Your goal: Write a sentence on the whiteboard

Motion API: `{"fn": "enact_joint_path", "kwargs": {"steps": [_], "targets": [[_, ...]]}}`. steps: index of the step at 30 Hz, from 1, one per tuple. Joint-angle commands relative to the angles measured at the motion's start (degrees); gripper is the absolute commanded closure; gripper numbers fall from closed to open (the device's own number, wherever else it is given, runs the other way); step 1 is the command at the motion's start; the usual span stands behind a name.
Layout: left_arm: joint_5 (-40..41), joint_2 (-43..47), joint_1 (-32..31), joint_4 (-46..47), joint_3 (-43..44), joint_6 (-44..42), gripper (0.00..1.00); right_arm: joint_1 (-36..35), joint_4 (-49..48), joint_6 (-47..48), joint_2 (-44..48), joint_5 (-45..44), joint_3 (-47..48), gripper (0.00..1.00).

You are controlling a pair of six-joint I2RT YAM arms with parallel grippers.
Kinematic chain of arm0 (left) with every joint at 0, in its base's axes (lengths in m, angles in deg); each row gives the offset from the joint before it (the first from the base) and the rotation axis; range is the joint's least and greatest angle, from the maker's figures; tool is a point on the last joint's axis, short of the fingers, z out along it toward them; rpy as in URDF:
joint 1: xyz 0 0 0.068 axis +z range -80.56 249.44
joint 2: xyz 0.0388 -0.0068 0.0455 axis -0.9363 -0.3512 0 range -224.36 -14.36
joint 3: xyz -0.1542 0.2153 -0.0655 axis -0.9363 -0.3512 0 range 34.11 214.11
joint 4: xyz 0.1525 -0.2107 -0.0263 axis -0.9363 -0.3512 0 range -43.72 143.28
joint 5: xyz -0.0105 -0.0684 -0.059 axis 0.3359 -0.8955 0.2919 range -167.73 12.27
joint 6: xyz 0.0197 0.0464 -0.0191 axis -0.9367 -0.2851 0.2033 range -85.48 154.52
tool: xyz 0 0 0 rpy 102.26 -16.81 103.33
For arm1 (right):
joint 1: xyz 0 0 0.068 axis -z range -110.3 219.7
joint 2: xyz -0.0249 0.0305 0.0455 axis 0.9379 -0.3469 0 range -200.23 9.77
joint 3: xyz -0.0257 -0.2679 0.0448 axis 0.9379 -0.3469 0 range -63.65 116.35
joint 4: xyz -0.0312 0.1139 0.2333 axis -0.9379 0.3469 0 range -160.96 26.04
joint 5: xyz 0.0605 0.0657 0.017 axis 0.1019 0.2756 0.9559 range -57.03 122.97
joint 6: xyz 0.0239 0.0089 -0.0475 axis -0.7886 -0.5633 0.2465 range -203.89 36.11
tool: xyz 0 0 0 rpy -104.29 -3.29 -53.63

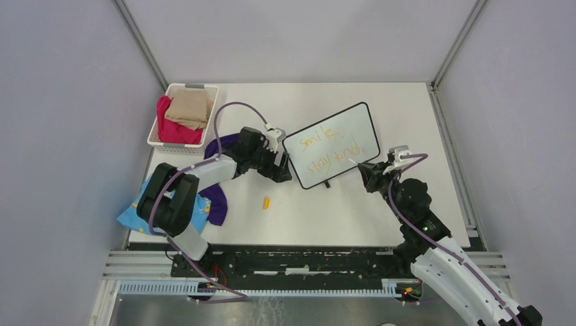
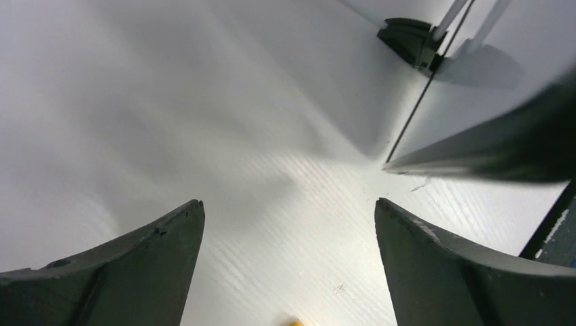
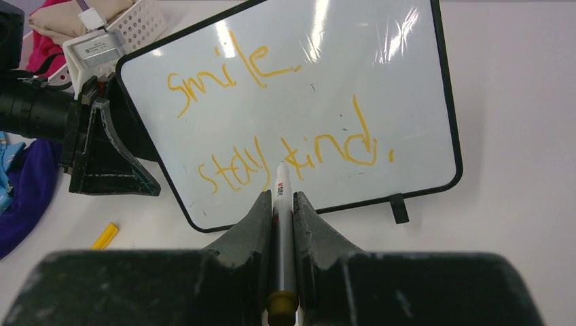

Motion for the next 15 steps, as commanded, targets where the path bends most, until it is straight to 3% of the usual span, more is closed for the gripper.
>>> {"fn": "enact_joint_path", "kwargs": {"steps": [1, 15], "targets": [[6.41, 3.08, -0.48, -4.56, -0.73, -1.21, 0.00, 0.11, -1.87, 1.02, 1.65, 0.40, 1.55, 1.00], [9.79, 6.51, -0.39, -4.45, -1.79, 1.27, 0.00, 0.14, -2.57, 0.86, 1.47, 1.05, 1.46, 1.00]]}}
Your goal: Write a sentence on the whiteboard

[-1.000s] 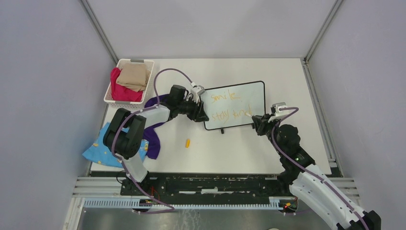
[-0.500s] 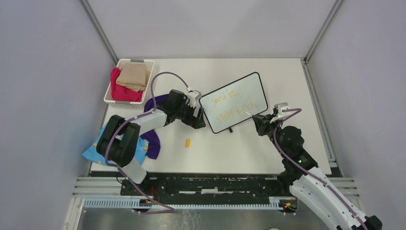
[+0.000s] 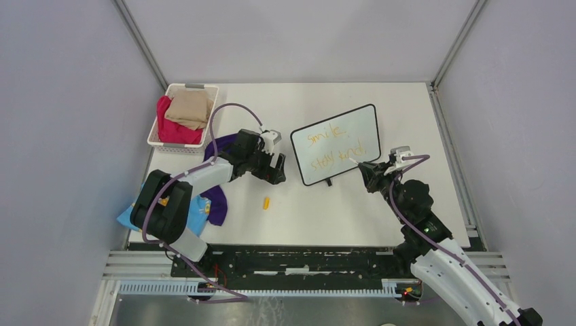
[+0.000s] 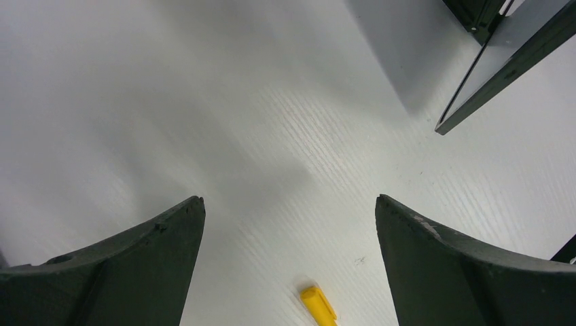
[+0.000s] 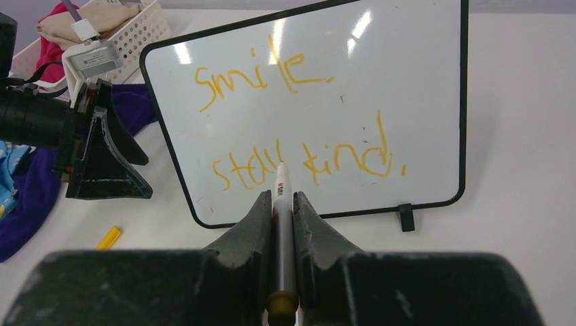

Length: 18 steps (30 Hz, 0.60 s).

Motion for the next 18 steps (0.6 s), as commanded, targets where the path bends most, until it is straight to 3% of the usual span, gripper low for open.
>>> {"fn": "enact_joint_path", "kwargs": {"steps": [1, 18], "targets": [[0.85, 1.77, -0.30, 0.86, -0.04, 1.16, 0.00, 0.08, -2.52, 0.36, -0.22, 1.03, 1.58, 1.00], [-7.67, 2.00, -0.33, 2.68, 3.12, 3.18, 0.00, 0.10, -1.59, -0.05, -0.49, 1.50, 2.59, 1.00]]}}
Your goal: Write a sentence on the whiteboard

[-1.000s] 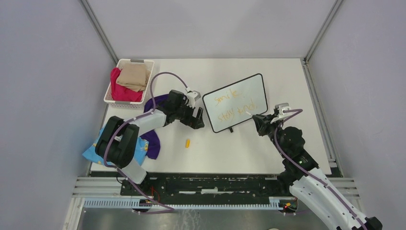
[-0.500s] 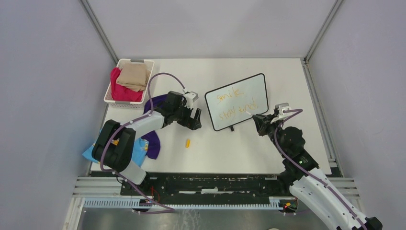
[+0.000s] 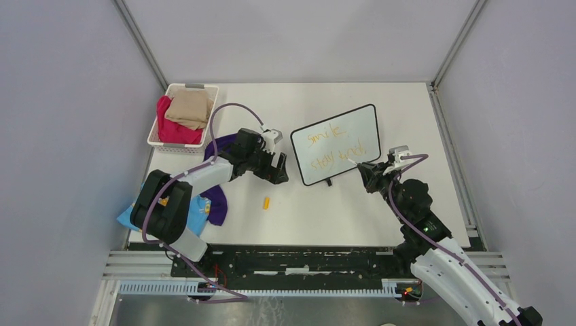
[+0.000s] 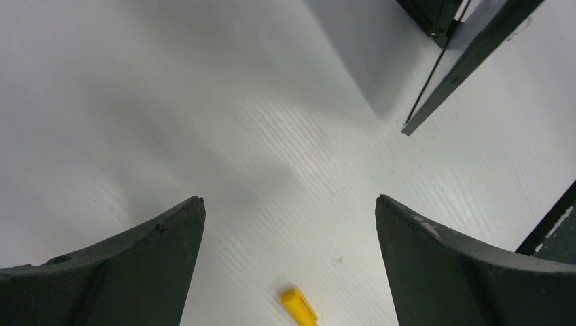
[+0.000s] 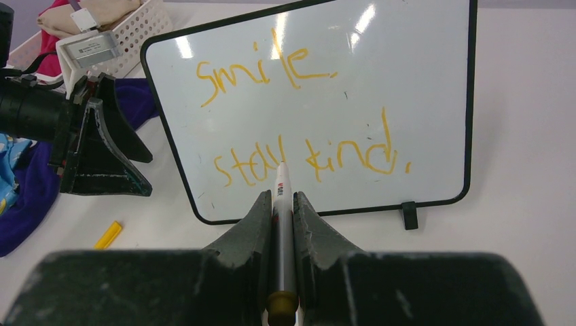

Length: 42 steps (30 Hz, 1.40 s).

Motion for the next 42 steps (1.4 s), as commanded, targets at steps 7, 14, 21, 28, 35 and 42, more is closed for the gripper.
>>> {"fn": "enact_joint_path", "kwargs": {"steps": [7, 14, 21, 28, 35, 42], "targets": [[-11.45, 2.73, -0.30, 4.43, 3.69, 3.74, 0.00, 0.12, 0.02, -0.08, 0.66, 2.53, 5.02, 1.00], [-12.85, -0.82, -0.39, 4.81, 7.37, 4.51, 0.00, 0.19, 1.35, 0.57, 1.66, 2.43, 6.20, 1.00], [-10.41, -3.60, -0.39, 4.30, 11.10, 4.45, 0.00, 0.24, 2.73, 1.97, 2.24, 1.69, 7.61, 1.00], [-2.64, -6.95, -0.39, 1.03, 15.74, 1.61, 0.00, 0.10, 2.72, 2.69, 3.15, 0.68, 7.53, 1.00], [2.22, -10.03, -0.44, -1.35, 20.83, -0.96, 0.00, 0.02, 4.54, 3.44, 3.87, -0.08, 7.53, 1.00], [3.47, -14.42, -0.39, -3.46, 26.90, -3.12, 0.00, -0.05, 4.89, 3.87, 4.52, -0.88, 7.13, 1.00]]}}
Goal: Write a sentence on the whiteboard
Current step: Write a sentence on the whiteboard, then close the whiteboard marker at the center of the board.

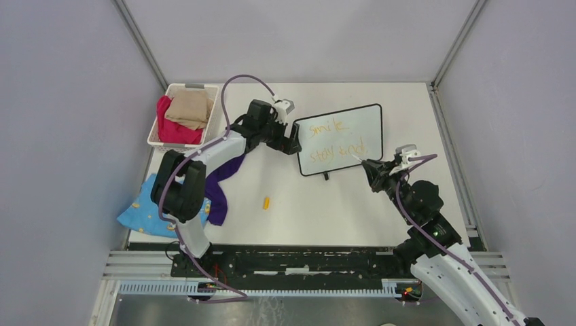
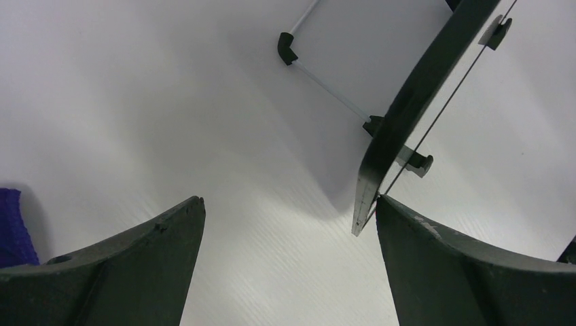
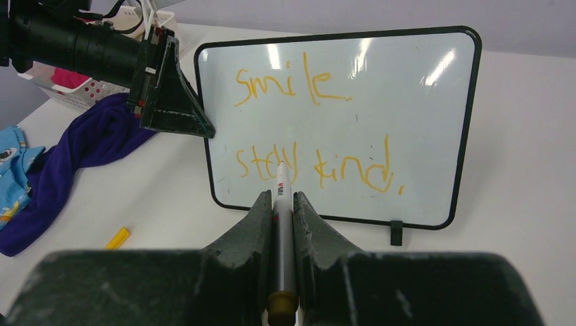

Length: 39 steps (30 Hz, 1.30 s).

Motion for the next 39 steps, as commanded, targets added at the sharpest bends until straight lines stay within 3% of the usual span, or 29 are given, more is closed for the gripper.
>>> {"fn": "enact_joint_path", "kwargs": {"steps": [1, 15, 19, 25, 31, 36, 39], "targets": [[3.05, -3.36, -0.09, -1.38, 6.05, -5.08, 0.00, -0.12, -0.66, 1.09, 0.97, -1.68, 2.12, 1.00], [4.93, -13.10, -0.09, -0.56, 17.13, -3.80, 0.00, -0.02, 3.20, 1.35, 3.09, -1.78, 3.03, 1.00], [8.86, -13.01, -0.09, 0.26, 17.78, -3.80, 0.00, -0.06, 3.86, 1.70, 3.60, -2.32, 2.48, 1.00], [19.94, -1.83, 0.09, 6.98, 7.68, -0.93, 0.00, -0.03, 4.51, 2.23, 4.04, -2.45, 2.74, 1.00], [34.11, 17.27, 0.09, 7.56, -1.94, 6.16, 0.00, -0.05, 4.17, 1.81, 4.51, -2.26, 2.79, 1.00], [49.44, 29.79, 0.13, 3.86, -11.09, 20.44, 0.00, -0.07, 1.75, -0.61, 4.46, -1.15, 1.55, 1.00], [47.35, 35.91, 0.53, 2.02, -16.04, 25.05, 0.00, -0.01, -1.81, -3.44, 3.07, 1.46, 0.64, 1.00]]}}
